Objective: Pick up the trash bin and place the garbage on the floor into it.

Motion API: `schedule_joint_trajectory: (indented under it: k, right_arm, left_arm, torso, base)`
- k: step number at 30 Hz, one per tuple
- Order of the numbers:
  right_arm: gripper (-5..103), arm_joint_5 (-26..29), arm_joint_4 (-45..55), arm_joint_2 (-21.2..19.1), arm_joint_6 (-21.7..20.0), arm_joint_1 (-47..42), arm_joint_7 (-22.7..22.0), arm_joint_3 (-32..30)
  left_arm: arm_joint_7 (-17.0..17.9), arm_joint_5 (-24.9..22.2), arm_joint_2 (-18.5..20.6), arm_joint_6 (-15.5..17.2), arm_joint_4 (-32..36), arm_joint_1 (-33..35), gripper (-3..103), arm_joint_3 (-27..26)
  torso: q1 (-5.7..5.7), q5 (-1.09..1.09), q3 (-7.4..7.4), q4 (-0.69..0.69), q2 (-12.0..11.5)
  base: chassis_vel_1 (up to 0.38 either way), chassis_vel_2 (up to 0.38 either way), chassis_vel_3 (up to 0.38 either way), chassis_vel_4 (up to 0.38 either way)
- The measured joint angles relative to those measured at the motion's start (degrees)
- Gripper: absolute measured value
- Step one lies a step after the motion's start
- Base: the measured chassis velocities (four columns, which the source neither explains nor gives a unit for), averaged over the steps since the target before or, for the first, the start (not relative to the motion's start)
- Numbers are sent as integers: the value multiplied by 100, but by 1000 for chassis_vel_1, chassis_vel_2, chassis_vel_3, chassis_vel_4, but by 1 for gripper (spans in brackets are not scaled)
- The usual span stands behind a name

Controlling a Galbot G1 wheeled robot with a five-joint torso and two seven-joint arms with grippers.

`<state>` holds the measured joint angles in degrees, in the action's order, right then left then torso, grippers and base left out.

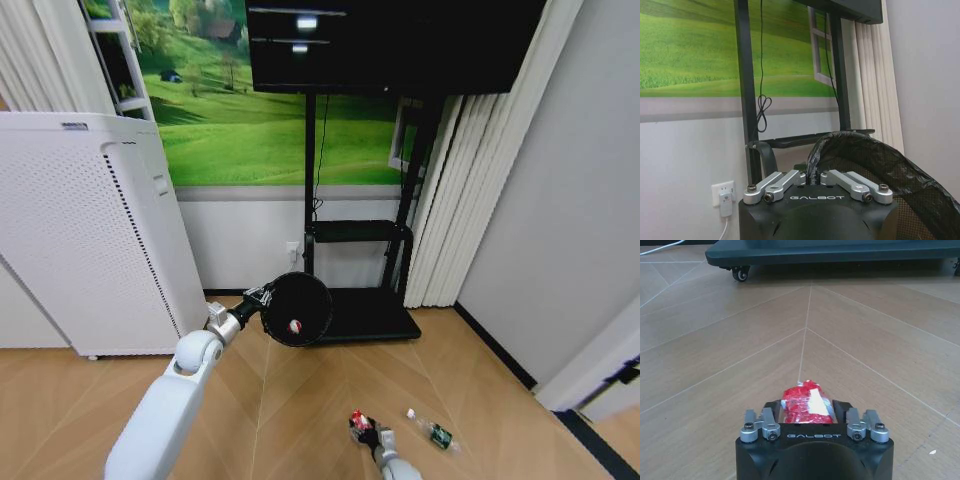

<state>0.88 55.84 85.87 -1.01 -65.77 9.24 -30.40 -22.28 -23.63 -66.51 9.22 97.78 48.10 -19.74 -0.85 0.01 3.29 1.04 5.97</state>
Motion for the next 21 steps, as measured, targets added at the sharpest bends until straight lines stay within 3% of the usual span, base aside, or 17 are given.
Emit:
schedule_joint_trajectory:
  k: [8, 15, 21]
  right_arm:
    - [41, 39, 86, -73, 42, -63, -31, -12]
    - [41, 216, 408, -146, 26, -208, -48, -74]
    - [41, 864, 1658, -351, -221, -497, -148, -313]
  left_arm:
    - [26, -3, 1, 14, 56, 32, 7, -4]
    - [84, 7, -37, 42, 70, 65, 7, 10]
    - [195, 14, -130, 72, -133, 158, 7, -38]
  torso:
    - [1, 0, 0, 0, 0]
    - [1, 0, 0, 0, 0]
    - [1, 0, 0, 1, 0]
  base:
    - [0, 0, 0, 0]
    - [0, 0, 0, 0]
    - [0, 0, 0, 0]
